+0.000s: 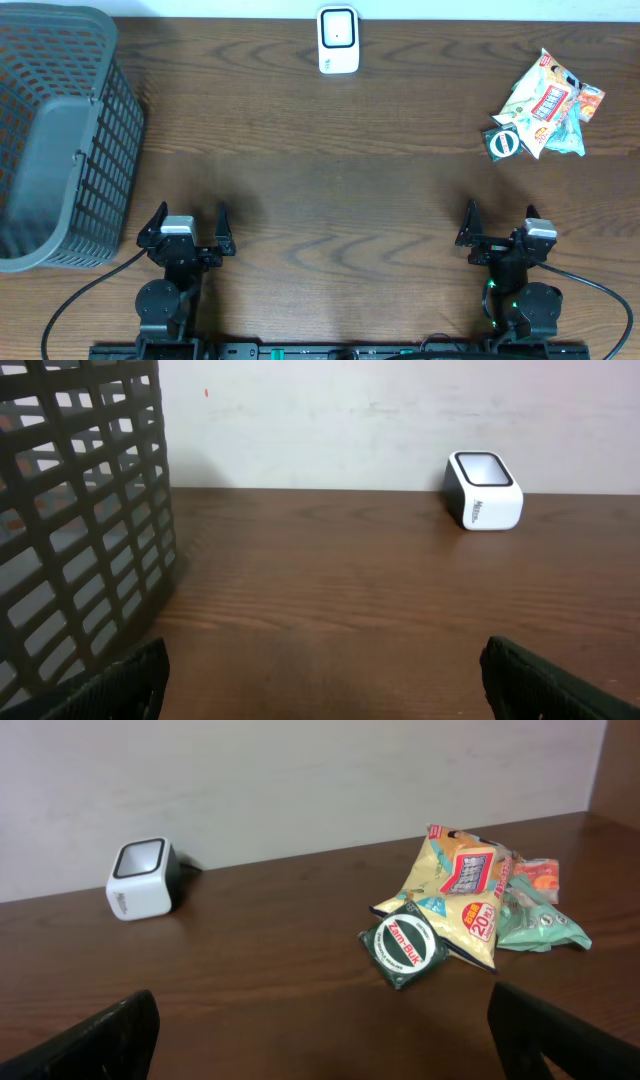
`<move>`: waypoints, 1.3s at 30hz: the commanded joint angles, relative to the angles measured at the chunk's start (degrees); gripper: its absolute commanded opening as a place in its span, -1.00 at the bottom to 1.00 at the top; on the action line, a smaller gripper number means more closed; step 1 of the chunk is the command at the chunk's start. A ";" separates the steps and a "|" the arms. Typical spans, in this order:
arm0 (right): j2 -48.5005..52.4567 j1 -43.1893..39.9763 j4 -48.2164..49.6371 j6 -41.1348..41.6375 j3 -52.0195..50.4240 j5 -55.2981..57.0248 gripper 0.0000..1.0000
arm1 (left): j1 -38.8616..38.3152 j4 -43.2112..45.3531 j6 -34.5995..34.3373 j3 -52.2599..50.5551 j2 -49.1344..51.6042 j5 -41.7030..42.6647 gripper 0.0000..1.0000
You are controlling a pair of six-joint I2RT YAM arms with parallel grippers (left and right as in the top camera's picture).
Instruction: Scan the item barcode
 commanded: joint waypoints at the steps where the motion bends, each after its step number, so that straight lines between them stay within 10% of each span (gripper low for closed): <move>1: -0.37 -0.28 -0.20 -0.61 -0.09 0.09 0.99 | 0.17 -2.75 0.83 -0.50 -0.35 -1.38 0.96; 11: -0.37 0.81 -0.83 -13.86 -0.09 -2.78 0.99 | 0.17 -2.75 0.83 -0.50 -0.35 -1.38 0.95; 39: -0.37 0.79 -0.57 -7.21 -0.09 -2.71 0.99 | 0.17 -2.75 0.83 -0.50 -0.35 -1.38 0.96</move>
